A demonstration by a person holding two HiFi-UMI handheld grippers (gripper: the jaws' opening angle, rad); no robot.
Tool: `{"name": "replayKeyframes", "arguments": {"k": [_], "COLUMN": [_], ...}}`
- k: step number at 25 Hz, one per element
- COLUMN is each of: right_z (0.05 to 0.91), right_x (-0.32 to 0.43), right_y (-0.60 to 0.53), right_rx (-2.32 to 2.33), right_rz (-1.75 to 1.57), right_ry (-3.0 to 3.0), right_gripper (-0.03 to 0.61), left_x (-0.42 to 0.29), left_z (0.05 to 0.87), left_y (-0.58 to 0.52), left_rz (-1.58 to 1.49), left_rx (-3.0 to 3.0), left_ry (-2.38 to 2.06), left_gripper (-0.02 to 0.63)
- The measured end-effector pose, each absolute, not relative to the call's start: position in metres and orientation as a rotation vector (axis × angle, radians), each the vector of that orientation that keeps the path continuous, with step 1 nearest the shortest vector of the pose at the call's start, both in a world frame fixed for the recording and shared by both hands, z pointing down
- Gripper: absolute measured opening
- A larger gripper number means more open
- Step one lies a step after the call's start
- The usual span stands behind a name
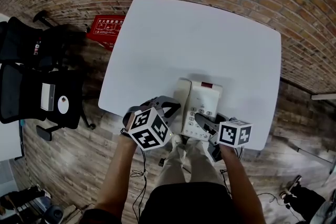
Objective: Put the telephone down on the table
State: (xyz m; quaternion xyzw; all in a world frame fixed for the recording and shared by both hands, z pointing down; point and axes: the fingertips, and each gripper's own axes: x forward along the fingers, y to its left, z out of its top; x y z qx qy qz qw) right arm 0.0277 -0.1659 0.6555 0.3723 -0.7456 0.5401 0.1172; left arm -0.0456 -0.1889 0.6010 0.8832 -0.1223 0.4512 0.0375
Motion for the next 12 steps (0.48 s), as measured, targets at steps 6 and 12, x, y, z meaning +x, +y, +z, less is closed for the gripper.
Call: {"name": "replayKeyframes", "arguments": {"k": [6,12], "right_z": [0.6592,0.6632], "right_x": [0.0298,0.0334], "right_y": [-0.1641,-0.1627], "right_rx": [1.100,1.116], "right_rz": [1.594,1.606], "right_ry": [-2.121,-2.071], "right_gripper": [0.284,0.294], "left_x": [-0.0434,-0.0402], "left_z": [0.5999,0.5993], "left_y": [-0.1876,-0.1865], "left_rz": [1.373,1.363], "left_rx": [2.713,2.720], "left_ry": [-0.384,-0.388], "left_gripper": [0.006,0.008]}}
